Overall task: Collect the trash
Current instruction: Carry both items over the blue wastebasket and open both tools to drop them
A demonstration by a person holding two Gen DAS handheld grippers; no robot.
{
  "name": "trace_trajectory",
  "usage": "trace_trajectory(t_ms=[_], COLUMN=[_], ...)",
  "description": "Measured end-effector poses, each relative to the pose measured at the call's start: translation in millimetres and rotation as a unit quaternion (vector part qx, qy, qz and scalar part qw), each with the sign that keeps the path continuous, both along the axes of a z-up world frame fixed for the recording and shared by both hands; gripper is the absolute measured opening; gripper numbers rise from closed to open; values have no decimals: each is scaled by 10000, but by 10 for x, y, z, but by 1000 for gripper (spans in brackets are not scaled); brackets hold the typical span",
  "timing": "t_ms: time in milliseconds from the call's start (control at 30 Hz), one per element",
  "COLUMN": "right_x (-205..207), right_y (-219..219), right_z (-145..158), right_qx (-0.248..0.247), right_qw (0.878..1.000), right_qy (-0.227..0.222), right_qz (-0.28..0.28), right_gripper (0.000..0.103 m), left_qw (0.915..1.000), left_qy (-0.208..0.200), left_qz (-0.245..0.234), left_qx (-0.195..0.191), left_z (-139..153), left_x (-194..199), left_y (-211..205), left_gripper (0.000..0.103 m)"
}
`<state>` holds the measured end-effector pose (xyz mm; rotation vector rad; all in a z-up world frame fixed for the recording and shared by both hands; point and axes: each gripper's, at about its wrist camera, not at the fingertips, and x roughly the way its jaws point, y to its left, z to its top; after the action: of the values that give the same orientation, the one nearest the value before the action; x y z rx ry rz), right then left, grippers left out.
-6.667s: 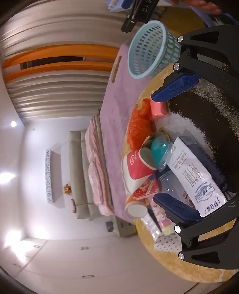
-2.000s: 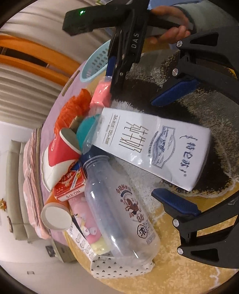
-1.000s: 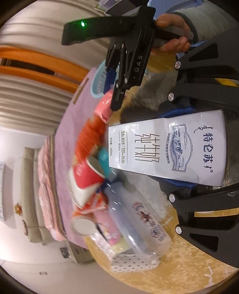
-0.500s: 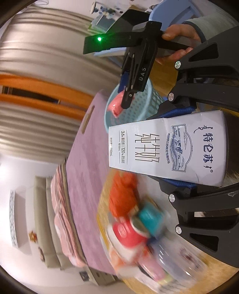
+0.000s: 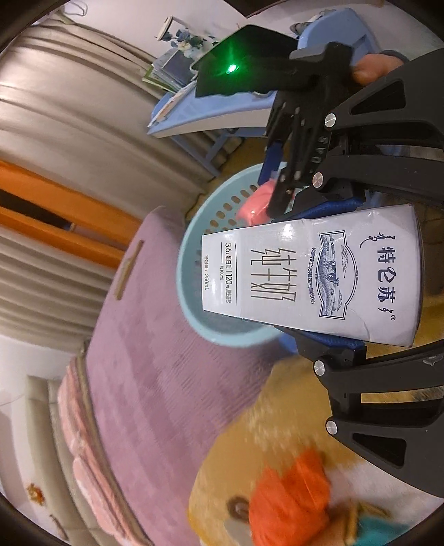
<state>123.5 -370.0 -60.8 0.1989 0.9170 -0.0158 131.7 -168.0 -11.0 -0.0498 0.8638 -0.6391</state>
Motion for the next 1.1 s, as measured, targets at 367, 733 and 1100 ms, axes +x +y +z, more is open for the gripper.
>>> trace_trajectory(t_ms=[367,733,1100], right_x=[23,39,-138], right_y=[-144,-198,-93], right_z=[-246,-253,9], right_qx=[-46,46,99], right_qw=[9990,9988,9999], right_qy=[425,458,-8], right_qz=[-104,-145,-93], right_gripper=[52,54,58], left_qw=[9983,9987,9994], left_qy=[534,458,231], left_qz=[-198,-185,-24], left_qx=[100,112,-248], left_z=[-404,-332,-125], left_x=[308,289,-9], left_y=[-343,-342,21], left_gripper=[50,62,62])
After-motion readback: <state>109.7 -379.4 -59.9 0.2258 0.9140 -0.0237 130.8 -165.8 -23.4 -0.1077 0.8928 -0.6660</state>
